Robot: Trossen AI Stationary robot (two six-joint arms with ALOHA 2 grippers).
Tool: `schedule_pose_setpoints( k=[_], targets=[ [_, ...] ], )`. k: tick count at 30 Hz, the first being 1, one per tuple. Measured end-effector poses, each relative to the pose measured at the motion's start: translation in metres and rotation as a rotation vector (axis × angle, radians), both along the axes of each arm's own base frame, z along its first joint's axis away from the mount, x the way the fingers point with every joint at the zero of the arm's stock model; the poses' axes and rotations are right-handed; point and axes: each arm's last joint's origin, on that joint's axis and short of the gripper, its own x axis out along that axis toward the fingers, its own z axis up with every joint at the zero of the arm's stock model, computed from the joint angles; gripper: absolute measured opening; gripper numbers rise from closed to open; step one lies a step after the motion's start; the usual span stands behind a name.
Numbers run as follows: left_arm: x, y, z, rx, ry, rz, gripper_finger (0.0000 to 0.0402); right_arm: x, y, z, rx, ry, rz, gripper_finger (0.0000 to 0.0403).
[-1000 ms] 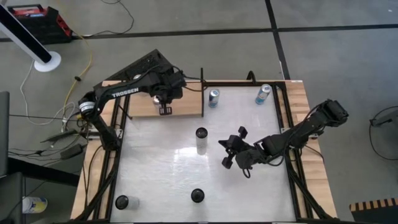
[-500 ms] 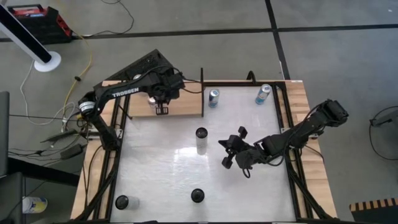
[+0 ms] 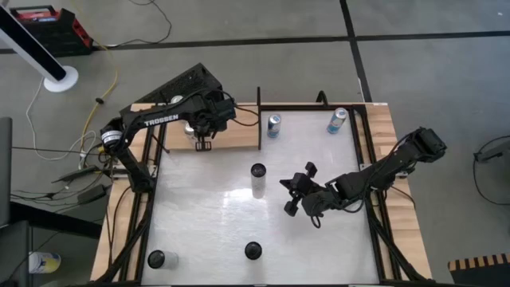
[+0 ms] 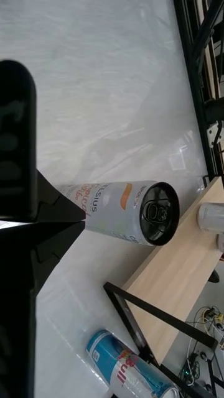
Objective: Place canned beverage on shelf
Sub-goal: Put the red and silver soda can aligned with the other red and silver soda can on the shelf
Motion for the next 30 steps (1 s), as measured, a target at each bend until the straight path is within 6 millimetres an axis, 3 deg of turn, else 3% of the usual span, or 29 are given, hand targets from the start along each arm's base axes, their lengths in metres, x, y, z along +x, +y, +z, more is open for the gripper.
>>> schedule_pose_setpoints(
  k=[19, 30],
  targets=[
    [-0.007, -0.001, 0.001, 0.024, 0.069, 0.044, 0.0000, -0.001, 0.003, 0.000, 0.000, 0.000, 0.010, 0.0021],
    [-0.029, -0.009, 0.034, 0.079, -0.065, 0.080, 0.0000, -0.002, 0.004, 0.000, -0.001, 0.002, 0.019, 0.0021]
  ],
)
